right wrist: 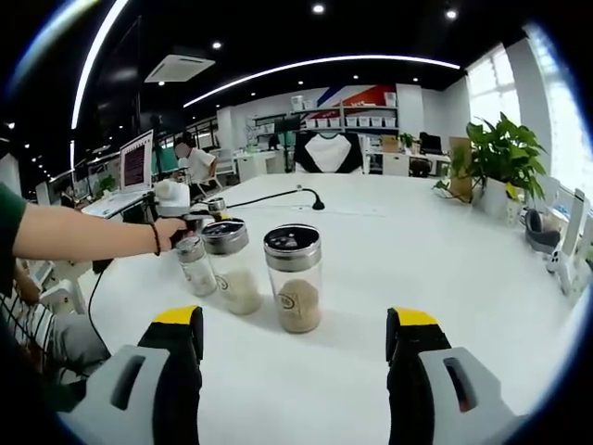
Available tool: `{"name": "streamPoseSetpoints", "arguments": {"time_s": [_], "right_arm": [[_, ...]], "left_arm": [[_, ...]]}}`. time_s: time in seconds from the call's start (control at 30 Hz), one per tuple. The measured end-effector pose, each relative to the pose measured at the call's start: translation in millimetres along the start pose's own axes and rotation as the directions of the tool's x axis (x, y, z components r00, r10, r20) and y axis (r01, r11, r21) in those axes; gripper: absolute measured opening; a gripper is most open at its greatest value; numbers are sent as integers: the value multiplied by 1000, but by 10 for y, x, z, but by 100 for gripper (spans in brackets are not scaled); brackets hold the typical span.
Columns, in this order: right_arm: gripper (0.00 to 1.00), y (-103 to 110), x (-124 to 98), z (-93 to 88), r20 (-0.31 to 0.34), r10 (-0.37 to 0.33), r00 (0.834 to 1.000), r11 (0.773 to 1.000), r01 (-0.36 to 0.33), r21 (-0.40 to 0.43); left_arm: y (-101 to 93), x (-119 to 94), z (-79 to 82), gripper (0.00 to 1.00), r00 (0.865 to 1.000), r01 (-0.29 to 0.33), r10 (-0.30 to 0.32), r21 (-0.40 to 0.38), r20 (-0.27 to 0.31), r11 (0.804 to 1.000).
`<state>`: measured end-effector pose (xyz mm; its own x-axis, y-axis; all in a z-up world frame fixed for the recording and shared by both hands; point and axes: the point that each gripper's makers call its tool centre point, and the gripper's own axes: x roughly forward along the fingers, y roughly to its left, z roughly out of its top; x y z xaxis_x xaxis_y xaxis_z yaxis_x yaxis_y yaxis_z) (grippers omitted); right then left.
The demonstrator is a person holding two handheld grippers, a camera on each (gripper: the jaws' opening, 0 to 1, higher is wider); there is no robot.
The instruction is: Rotate the seasoning bottle until the label or dispensing opening points toward the visible target arrow and the bottle remains upright within the marked orientation range
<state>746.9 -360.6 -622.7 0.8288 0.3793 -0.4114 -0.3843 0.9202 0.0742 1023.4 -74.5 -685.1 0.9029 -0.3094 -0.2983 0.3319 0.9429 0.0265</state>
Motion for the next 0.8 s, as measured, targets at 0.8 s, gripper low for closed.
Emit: {"name": "streamPoseSetpoints", "arguments": {"time_s": [0.8], "right_arm": [[82, -46, -15, 2, -2, -12, 1000, 1000, 12, -1]], "left_arm": [[82, -13, -16, 37, 999, -34, 35, -21, 33, 999]]}}
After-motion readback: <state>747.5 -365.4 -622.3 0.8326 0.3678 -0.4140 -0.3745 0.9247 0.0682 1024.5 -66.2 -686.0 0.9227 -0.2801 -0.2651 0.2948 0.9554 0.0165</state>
